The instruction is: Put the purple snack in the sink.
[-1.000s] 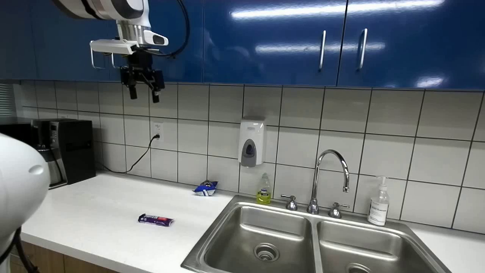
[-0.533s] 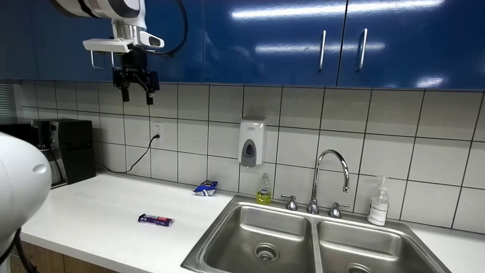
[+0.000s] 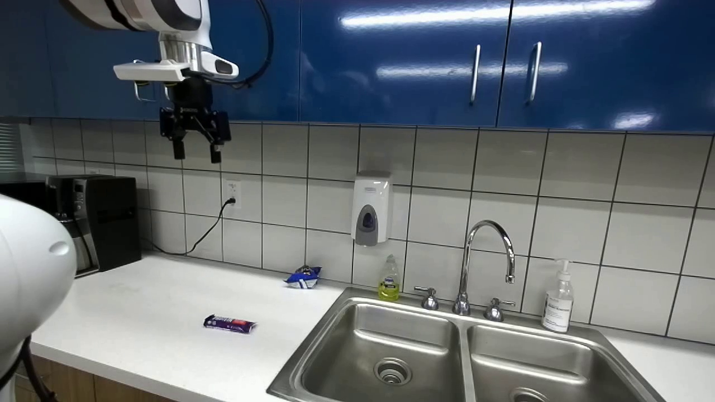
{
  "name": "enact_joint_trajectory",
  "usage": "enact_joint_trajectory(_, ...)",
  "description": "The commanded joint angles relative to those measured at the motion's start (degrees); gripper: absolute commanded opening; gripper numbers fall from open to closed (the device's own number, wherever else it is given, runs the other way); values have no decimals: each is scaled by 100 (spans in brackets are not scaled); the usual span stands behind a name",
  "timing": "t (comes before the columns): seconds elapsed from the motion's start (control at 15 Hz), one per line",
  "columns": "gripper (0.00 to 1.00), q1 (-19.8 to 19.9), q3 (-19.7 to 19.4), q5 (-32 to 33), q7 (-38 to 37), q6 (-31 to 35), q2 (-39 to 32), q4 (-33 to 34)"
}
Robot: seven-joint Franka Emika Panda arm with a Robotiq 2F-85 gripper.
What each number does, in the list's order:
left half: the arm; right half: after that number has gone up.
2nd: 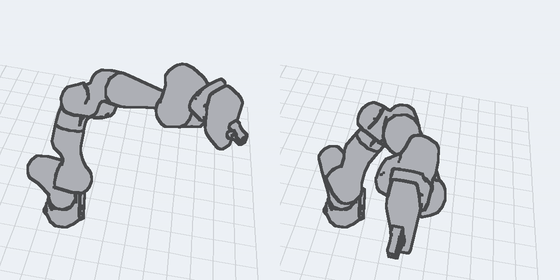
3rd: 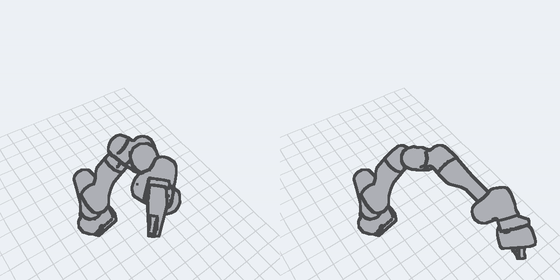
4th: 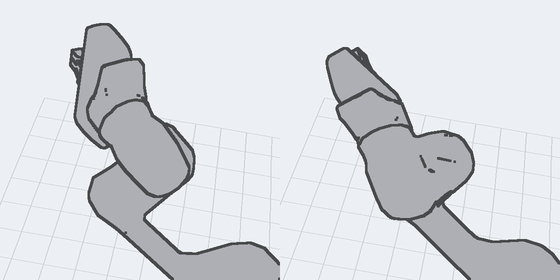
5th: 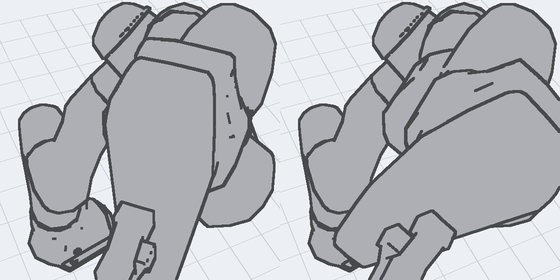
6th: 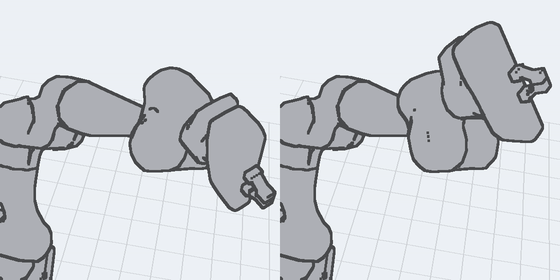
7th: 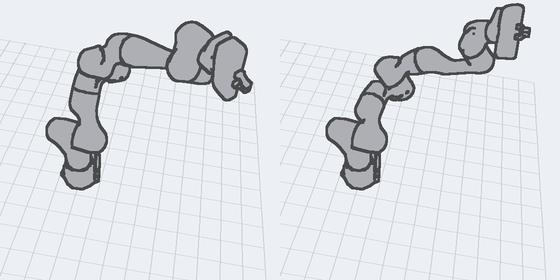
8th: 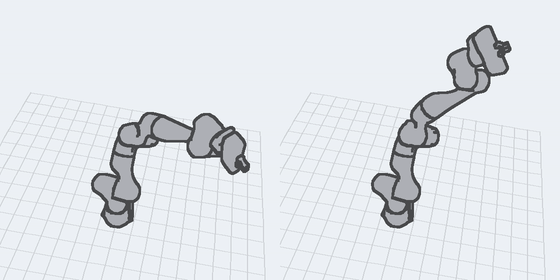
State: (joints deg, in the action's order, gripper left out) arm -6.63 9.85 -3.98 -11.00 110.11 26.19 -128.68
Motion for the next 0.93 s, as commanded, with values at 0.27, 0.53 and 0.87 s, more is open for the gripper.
enact_joint_trajectory(0.27,100,21,69,128,-86,487,-127,-950)
enact_joint_trajectory(0.53,100,40,52,191,-33,1282,-457,-1329)
enact_joint_trajectory(0.87,100,74,-15,299,5,2768,-1383,-1539)
